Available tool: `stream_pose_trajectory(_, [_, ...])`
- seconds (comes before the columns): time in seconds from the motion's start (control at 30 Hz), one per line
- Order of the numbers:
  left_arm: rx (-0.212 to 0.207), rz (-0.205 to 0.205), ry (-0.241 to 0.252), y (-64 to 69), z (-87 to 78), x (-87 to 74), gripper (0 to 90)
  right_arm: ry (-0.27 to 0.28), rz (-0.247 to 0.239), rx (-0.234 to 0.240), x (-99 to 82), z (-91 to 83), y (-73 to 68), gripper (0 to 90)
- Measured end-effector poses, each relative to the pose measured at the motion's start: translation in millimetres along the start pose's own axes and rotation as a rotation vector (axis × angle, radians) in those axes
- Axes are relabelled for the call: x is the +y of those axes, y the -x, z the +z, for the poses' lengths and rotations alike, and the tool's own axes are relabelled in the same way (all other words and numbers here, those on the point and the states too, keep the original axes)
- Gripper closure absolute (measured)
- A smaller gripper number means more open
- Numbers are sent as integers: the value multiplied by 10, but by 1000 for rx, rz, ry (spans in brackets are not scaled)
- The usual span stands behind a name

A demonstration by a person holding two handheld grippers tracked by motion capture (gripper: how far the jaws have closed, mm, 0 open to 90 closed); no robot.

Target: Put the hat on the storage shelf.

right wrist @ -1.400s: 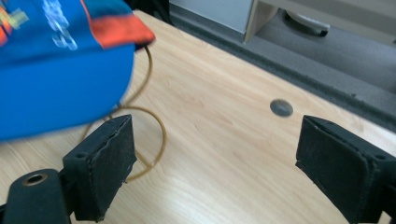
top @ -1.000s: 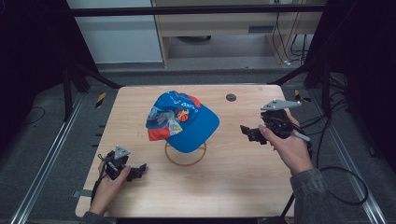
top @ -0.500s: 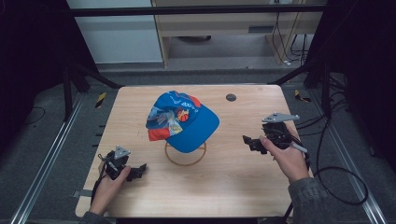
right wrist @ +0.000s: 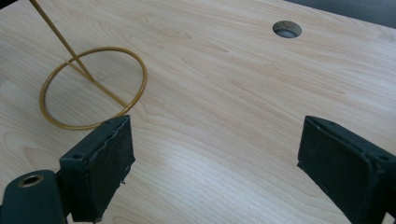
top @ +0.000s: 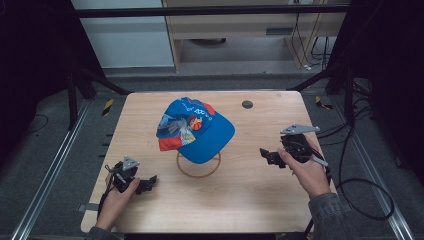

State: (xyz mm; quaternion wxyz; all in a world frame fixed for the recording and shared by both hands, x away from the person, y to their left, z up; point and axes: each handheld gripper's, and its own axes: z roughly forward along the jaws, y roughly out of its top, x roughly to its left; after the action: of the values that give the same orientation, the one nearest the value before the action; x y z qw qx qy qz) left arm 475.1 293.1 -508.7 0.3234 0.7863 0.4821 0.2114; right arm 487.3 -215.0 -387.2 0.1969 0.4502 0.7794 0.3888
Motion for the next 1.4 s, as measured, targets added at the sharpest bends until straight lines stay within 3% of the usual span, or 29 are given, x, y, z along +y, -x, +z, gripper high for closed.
stream_pose_trajectory(0.4, [0, 0, 0, 0, 0, 0, 0, -16, 12, 2, -87, 51, -11, 108])
stream_pose_trajectory(1.4, [-1, 2, 0, 1, 0, 0, 0, -79, 35, 40, -581, 398, -132, 108])
